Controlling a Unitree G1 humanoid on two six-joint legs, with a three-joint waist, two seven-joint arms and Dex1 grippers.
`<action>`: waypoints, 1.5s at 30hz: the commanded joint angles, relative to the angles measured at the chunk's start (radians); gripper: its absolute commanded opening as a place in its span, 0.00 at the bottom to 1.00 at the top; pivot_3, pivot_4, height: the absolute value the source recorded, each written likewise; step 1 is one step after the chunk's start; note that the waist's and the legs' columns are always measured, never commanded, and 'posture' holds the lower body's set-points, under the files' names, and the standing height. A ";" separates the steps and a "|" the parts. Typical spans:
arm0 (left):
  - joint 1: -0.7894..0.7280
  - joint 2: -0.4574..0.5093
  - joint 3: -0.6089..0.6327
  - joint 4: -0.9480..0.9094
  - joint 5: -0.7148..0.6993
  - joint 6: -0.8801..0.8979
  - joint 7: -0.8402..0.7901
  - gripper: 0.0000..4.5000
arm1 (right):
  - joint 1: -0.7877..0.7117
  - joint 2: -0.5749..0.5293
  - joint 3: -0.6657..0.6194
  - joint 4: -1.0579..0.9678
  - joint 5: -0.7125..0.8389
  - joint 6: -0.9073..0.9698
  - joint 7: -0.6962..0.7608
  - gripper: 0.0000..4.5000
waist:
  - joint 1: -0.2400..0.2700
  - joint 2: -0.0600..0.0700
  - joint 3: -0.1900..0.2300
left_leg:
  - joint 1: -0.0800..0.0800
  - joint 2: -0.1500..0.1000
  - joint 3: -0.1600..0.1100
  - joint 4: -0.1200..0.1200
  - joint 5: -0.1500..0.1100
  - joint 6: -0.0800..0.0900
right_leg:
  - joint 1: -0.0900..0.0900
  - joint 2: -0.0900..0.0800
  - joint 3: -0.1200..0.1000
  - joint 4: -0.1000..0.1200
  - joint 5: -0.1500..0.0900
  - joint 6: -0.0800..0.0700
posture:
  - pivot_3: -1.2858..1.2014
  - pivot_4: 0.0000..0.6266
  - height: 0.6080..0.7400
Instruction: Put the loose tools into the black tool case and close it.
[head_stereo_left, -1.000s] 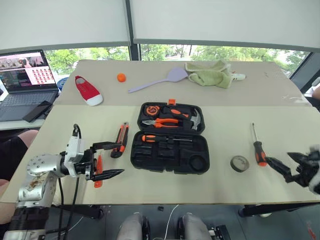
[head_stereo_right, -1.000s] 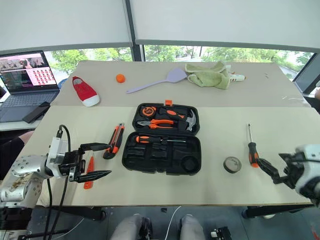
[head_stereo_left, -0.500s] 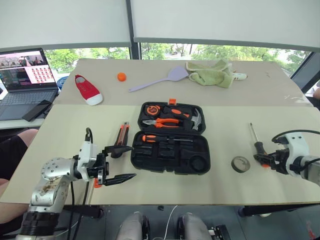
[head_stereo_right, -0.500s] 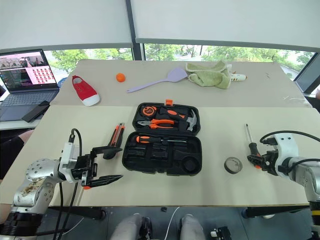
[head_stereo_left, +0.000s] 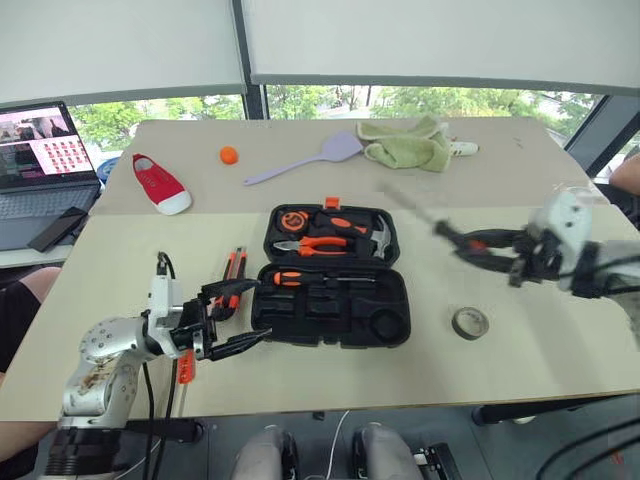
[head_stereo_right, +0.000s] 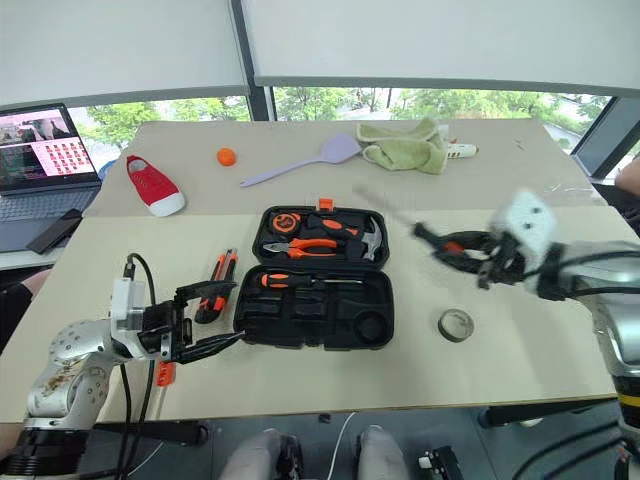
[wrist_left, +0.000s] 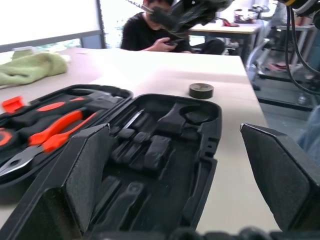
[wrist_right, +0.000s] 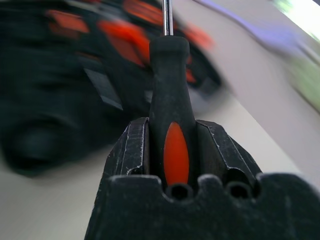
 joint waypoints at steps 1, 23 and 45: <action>0.036 0.023 0.056 0.008 -0.005 -0.035 -0.001 1.00 | -0.150 0.027 0.211 0.018 -0.126 0.129 0.065 0.22 | 0.003 0.000 0.001 | -0.001 0.000 0.000 0.000 0.000 0.000 | -0.001 -0.002 0.000 0.000 0.000 -0.001 | 0.52 0.24 1.00; 0.080 0.049 0.023 -0.144 0.043 0.012 0.126 1.00 | -0.260 0.194 0.440 0.069 -0.386 0.246 0.031 0.22 | 0.013 0.000 0.001 | -0.012 -0.002 -0.002 0.003 0.000 0.000 | -0.005 -0.008 -0.013 -0.001 0.001 -0.001 | 0.52 0.24 1.00; -0.059 0.097 -0.078 -0.181 0.192 0.109 0.278 1.00 | -0.141 0.393 0.222 0.261 -0.219 0.009 0.022 0.09 | 0.015 0.000 0.001 | -0.011 -0.002 -0.002 0.003 0.001 -0.002 | -0.003 -0.005 -0.012 -0.001 0.001 -0.001 | 0.52 0.24 1.00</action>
